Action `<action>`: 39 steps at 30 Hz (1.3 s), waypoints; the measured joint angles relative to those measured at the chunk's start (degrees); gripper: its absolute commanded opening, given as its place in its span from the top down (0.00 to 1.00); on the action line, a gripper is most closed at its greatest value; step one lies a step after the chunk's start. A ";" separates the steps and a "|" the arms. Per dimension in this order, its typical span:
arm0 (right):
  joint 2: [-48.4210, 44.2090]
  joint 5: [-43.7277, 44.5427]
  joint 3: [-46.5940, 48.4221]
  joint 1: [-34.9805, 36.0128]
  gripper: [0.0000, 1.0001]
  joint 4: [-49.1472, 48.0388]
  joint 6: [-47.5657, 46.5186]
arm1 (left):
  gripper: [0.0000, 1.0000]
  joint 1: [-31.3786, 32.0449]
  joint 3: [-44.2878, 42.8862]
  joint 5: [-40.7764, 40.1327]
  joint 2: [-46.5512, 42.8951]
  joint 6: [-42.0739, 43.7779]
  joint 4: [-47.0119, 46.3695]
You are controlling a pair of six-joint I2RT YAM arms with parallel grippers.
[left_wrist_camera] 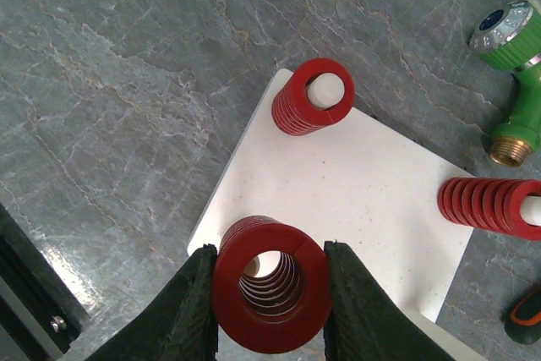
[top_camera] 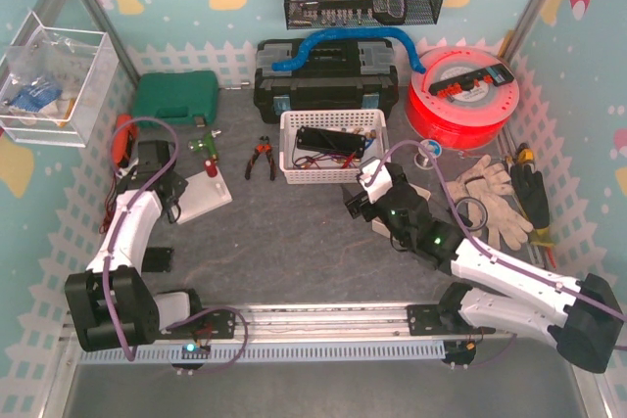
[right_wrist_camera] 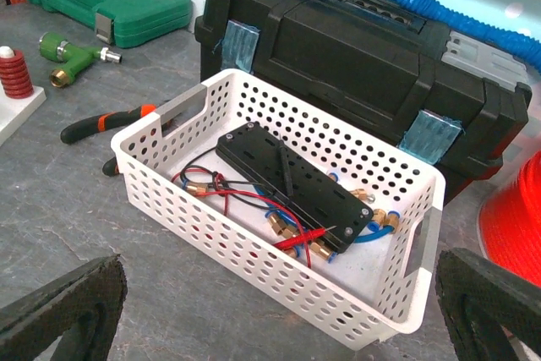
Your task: Install the large spring
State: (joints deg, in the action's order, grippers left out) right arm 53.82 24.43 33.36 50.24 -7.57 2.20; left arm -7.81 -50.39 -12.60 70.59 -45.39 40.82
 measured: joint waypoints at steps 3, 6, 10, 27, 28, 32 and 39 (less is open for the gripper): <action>0.33 0.00 0.00 0.00 0.01 -0.11 0.02 | 1.00 0.00 0.00 -0.02 -0.02 0.44 0.04; 0.31 0.00 0.00 0.00 0.01 -0.17 0.28 | 1.00 0.00 0.00 -0.02 -0.02 0.66 0.07; 0.00 0.09 -0.39 0.00 0.01 -0.22 0.66 | 1.00 0.00 0.02 0.11 -0.02 0.63 0.07; -0.26 0.17 -1.79 0.00 0.01 -0.63 1.29 | 0.97 0.00 2.16 1.86 -0.39 0.98 2.58; -0.26 0.15 -1.79 0.00 0.01 -0.61 1.31 | 0.93 0.02 2.60 1.86 -0.39 0.90 2.54; -0.59 0.13 -1.81 0.00 0.01 -0.61 1.29 | 0.82 0.04 3.65 1.92 -0.02 0.79 1.92; -1.31 0.20 -1.81 0.00 0.01 -0.28 1.75 | 0.53 0.00 3.65 2.38 3.98 0.72 0.00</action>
State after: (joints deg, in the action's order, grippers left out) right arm 52.51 24.62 31.55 50.24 -7.86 3.95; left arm -7.81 -46.74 -10.22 74.56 -44.66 40.82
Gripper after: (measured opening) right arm 0.987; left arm 0.348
